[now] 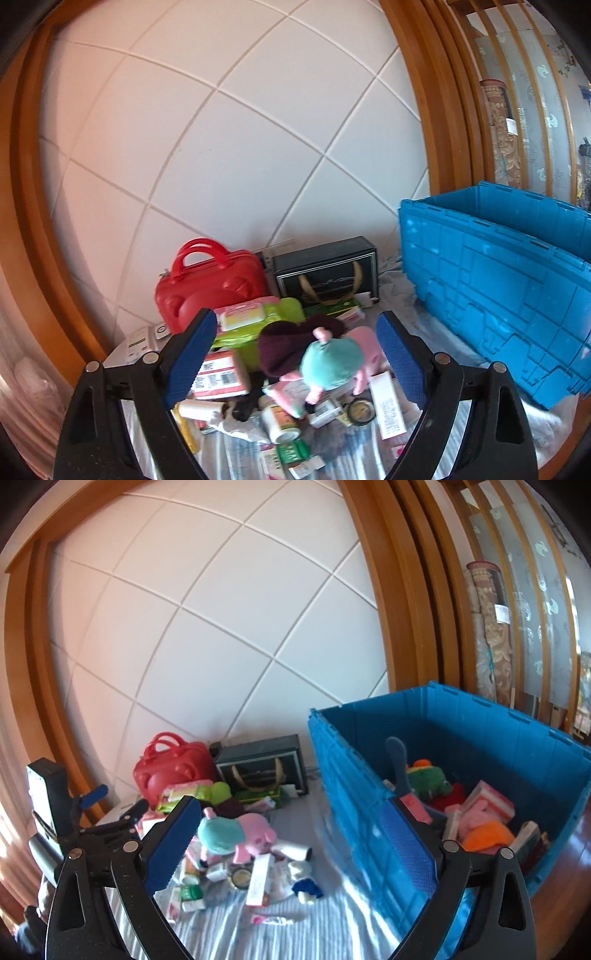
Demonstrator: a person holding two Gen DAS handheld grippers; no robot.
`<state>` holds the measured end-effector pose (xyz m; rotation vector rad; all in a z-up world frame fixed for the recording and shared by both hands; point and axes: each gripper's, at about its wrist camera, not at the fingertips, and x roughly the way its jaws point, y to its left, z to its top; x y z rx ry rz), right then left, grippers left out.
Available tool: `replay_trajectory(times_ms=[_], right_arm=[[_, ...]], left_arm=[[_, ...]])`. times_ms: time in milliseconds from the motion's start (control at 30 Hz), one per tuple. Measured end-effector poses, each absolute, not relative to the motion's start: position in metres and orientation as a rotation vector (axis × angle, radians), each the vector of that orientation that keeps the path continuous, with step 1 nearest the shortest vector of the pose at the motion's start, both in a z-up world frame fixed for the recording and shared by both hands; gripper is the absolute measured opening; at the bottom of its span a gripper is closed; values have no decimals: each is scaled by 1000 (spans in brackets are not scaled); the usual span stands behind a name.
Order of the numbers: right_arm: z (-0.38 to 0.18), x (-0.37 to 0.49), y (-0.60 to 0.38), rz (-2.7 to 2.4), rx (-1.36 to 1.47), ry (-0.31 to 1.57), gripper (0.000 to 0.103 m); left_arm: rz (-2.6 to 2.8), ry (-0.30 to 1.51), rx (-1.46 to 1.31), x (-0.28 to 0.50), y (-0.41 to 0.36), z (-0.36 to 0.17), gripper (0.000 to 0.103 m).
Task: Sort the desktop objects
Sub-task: 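Move both tools back toward the pile on the bed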
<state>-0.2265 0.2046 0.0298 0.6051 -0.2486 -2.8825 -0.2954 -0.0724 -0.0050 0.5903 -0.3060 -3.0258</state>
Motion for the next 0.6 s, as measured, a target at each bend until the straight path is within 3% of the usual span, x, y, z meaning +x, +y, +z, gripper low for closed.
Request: replay_trajectory(times_ms=[233, 600], right_arm=[[6, -232, 153, -2838, 642, -226, 101], [-34, -288, 121, -2708, 757, -130, 102]], left_arm=[[-2896, -374, 590, -283, -154, -22, 89], [-2785, -224, 736, -295, -199, -68, 89]])
